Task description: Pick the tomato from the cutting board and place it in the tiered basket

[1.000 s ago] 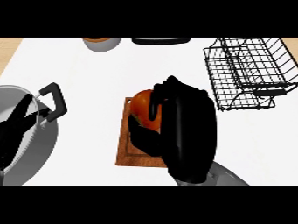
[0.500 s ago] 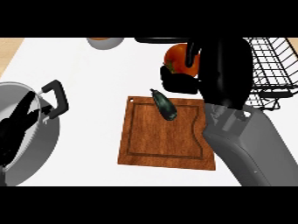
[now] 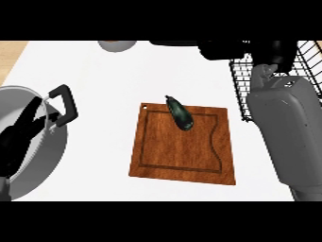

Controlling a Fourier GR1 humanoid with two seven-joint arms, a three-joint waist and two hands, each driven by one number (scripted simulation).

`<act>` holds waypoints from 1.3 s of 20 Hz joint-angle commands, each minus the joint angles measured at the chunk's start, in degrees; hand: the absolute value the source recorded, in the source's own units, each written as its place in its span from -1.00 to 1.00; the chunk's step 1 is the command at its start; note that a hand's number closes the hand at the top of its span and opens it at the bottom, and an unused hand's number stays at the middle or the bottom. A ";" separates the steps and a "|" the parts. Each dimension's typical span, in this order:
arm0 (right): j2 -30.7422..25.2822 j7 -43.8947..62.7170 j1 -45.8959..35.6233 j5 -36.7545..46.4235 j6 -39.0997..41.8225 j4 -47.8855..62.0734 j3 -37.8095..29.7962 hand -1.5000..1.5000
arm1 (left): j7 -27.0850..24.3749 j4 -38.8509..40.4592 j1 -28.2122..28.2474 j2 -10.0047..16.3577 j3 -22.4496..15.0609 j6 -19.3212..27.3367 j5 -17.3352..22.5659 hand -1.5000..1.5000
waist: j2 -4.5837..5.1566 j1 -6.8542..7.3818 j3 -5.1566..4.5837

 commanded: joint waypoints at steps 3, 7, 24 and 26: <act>-3.35 -9.07 -6.15 -5.12 -1.42 12.52 -6.46 1.00 | 2.39 5.17 3.41 -1.28 -1.36 1.10 -1.76 0.00 | 0.67 0.58 -1.13; -14.29 -10.16 -6.16 11.90 5.68 16.30 5.07 1.00 | 3.37 3.94 3.33 -0.29 -1.08 0.52 -1.20 0.00 | 0.81 0.67 -1.43; -22.16 -30.14 -16.92 16.26 9.63 37.75 7.11 1.00 | 3.23 6.81 2.31 1.14 1.34 -1.75 -0.96 0.00 | 0.48 0.25 -1.19; -21.60 -30.73 -20.13 16.00 11.13 41.48 6.26 1.00 | 2.62 7.22 1.37 -0.46 0.70 -0.97 -1.36 0.00 | 0.69 0.65 -1.21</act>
